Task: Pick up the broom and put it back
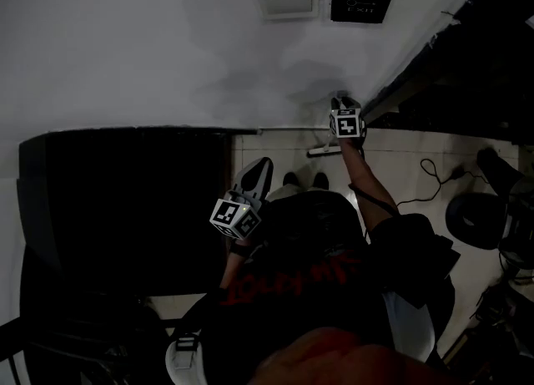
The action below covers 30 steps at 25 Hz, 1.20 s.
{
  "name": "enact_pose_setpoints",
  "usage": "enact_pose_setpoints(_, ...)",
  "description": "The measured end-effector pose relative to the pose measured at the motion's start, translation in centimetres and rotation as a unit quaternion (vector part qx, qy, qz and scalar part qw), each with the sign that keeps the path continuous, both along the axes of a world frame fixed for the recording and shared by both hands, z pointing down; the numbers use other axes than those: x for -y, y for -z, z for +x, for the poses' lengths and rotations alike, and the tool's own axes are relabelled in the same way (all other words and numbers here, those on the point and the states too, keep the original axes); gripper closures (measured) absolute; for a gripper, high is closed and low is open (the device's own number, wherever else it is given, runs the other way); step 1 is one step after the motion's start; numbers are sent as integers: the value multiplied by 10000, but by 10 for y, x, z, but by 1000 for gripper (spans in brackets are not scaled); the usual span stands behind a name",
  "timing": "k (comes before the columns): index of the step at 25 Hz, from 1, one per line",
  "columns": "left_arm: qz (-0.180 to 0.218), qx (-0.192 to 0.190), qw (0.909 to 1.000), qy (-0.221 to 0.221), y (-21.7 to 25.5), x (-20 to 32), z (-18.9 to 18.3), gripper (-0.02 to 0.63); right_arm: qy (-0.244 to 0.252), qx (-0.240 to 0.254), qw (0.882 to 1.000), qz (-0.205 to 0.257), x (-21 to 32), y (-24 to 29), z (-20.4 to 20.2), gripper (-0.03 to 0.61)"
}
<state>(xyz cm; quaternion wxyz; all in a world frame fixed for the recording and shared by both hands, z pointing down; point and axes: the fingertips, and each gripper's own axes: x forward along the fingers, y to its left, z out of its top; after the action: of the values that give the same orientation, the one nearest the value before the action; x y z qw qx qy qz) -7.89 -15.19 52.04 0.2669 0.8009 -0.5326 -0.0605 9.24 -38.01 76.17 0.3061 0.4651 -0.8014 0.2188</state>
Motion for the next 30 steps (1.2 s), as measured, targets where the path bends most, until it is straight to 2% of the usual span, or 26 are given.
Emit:
enact_pose_setpoints(3, 90, -187, 9997, -91, 0, 13, -7, 609, 182, 266, 9989, 335, -53, 45, 9, 479)
enact_pose_setpoints(7, 401, -197, 9981, -418, 10, 41, -5, 609, 468, 657, 9922, 955, -103, 146, 21, 479)
enact_pose_setpoints(12, 1036, 146, 9914, -781, 38, 66, -3, 609, 440, 1171, 9740, 1890, -104, 272, 31, 479)
enact_pose_setpoints(15, 1324, 86, 9880, -789, 53, 77, -4, 611, 525, 1365, 9653, 2164, -103, 315, 28, 479)
enact_pose_setpoints(18, 1342, 43, 9876, -819, 61, 78, -3, 609, 635, 1510, 9583, 2340, -110, 339, 22, 482)
enact_pose_setpoints(23, 1039, -118, 9923, -658, 46, 76, 5, 609, 748, 1692, 9526, 2417, -128, 349, 16, 483)
enact_pose_setpoints(26, 926, -110, 9913, -931, 40, 74, 17, 609, 727, 1753, 9543, 2309, -135, 340, 18, 485)
enact_pose_setpoints(30, 885, 19, 9887, -1209, 34, 71, 29, 609, 608, 1766, 9630, 1944, -139, 315, 28, 483)
